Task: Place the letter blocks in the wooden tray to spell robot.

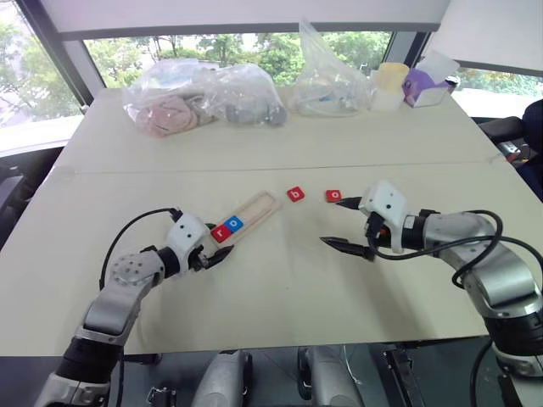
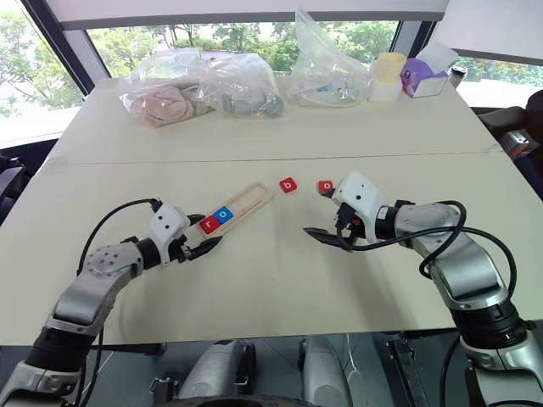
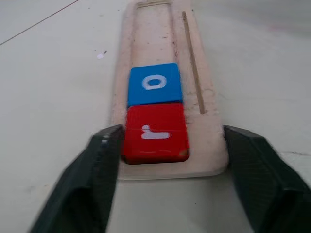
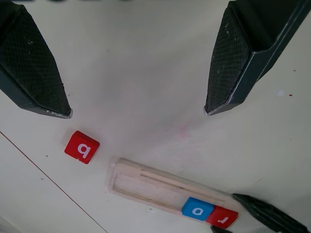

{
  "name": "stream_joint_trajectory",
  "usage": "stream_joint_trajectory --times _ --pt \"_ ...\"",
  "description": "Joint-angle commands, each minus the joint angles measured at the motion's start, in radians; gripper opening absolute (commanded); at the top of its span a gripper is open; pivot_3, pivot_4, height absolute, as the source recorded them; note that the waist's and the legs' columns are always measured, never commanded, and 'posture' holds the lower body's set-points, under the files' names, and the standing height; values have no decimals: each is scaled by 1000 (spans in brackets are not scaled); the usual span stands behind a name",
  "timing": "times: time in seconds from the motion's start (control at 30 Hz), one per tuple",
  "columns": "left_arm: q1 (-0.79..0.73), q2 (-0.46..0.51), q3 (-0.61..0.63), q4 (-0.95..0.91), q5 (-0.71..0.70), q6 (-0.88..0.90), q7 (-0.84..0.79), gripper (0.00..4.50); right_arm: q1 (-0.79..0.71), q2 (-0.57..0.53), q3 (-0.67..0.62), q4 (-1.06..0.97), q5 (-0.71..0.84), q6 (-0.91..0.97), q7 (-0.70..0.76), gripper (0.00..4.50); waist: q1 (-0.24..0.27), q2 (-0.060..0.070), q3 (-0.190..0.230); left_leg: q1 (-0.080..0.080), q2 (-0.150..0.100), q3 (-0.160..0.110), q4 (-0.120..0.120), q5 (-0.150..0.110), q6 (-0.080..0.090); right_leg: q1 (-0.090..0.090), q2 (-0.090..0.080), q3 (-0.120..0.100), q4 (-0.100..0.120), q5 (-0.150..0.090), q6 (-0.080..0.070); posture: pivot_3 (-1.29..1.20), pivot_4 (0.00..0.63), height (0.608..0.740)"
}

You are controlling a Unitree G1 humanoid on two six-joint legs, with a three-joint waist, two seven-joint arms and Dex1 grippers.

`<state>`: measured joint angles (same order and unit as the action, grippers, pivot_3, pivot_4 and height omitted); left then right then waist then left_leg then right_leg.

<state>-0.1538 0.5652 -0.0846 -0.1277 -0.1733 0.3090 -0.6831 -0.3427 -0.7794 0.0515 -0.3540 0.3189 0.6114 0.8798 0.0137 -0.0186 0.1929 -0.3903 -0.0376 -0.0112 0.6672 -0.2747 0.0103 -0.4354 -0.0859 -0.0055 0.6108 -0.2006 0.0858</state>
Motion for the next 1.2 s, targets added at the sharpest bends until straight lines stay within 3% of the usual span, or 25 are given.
stream_joint_trajectory --times 0.03,0.3,0.57,0.9,1.2 --pt "24 -1 -14 26 13 31 -5 2476 3 -15 -22 -47 4 3 -7 4500 -1 1 -1 0 0 0 0 0 0 0 0 0 0 0 0 0 150 725" --pt "65 47 -10 -83 -67 35 -131 2476 10 -18 -25 -55 6 11 -15 4500 -3 2 -1 0 0 1 0 0 1 -1 0 0 0 0 0 0 150 725" --pt "38 129 -84 -122 -91 -45 -348 2476 5 -40 -25 -44 1 0 4 4500 0 2 -1 -1 0 1 0 0 1 -1 -1 0 -1 0 0 0 150 725" --pt "-193 30 -205 193 30 -262 -441 2476 14 -70 -51 -58 4 5 5 4500 0 2 -1 -1 0 1 0 0 1 0 0 -2 -1 0 0 0 150 725" --pt "-247 -17 -217 284 55 -300 -451 2476 51 -75 -72 -96 13 25 -22 4500 1 2 -1 -1 0 1 1 0 1 0 0 -1 -1 0 1 0 150 725"
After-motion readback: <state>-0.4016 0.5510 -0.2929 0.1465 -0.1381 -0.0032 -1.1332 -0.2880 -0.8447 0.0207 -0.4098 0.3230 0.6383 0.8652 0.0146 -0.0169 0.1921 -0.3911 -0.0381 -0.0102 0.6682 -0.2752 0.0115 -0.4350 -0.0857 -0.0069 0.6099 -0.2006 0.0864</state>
